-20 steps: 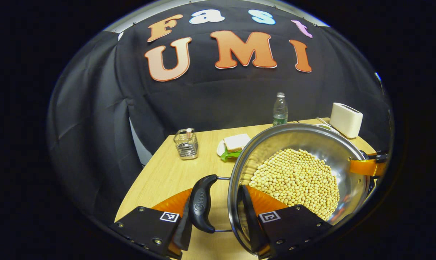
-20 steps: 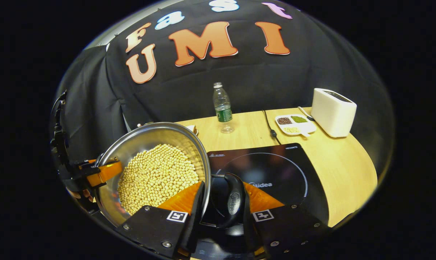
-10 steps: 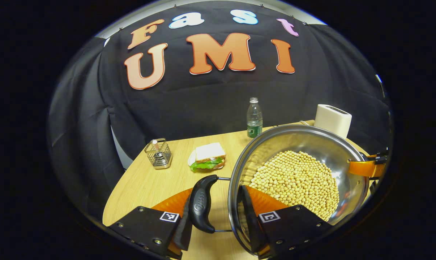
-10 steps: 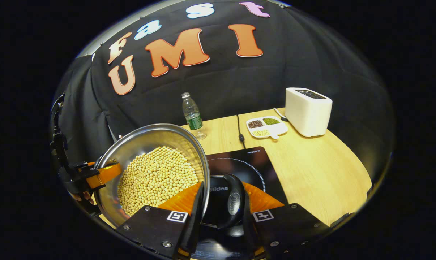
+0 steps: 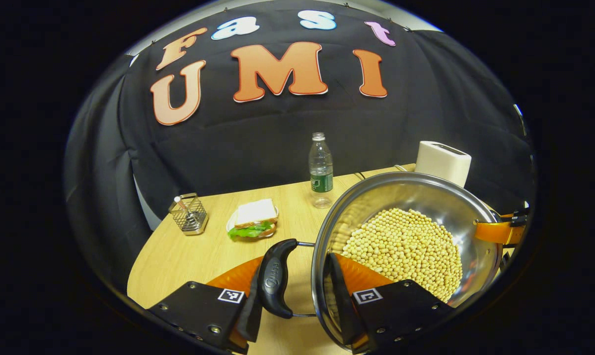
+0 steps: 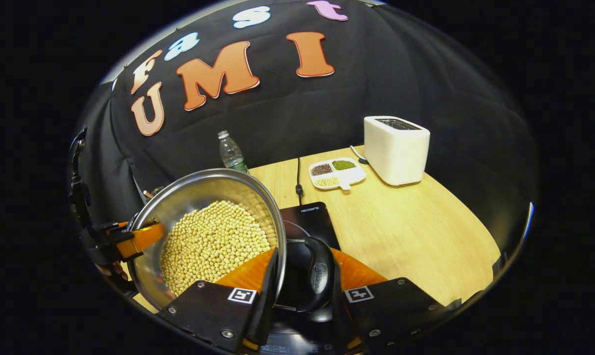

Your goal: First push the handle of the pot to place it horizontally, then grasp the pot with both hands and set it on the induction cooktop.

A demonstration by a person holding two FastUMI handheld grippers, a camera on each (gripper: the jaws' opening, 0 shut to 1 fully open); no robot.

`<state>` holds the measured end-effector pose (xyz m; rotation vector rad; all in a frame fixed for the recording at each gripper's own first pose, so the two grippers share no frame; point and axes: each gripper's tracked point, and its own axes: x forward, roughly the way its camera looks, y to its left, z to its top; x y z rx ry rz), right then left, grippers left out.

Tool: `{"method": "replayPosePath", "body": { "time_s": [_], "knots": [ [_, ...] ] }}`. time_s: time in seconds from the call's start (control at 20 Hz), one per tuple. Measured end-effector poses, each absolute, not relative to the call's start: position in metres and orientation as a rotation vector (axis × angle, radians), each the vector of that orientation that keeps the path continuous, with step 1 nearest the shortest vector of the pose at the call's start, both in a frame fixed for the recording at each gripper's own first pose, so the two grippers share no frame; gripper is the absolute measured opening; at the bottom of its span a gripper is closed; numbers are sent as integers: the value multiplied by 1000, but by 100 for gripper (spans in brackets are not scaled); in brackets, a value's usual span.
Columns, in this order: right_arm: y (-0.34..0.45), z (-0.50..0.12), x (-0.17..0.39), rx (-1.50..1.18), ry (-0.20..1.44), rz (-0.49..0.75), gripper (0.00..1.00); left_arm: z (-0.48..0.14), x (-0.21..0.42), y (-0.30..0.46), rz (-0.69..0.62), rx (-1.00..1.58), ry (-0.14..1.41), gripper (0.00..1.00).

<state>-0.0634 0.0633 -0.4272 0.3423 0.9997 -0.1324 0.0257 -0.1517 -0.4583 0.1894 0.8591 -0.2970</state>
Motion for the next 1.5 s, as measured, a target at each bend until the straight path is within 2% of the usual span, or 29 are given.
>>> {"method": "replayPosePath", "body": {
  "time_s": [0.65, 1.45, 1.5],
  "knots": [
    [25, -447, -52, 337, 1014, -206, 51, -489, 46, -200, -345, 179, 860, 64],
    [24, -461, -36, 357, 1021, -222, 51, -518, 49, -203, -348, 151, 902, 65],
    [24, -461, -34, 357, 1016, -223, 47, -521, 48, -202, -347, 145, 911, 65]
  ]
}}
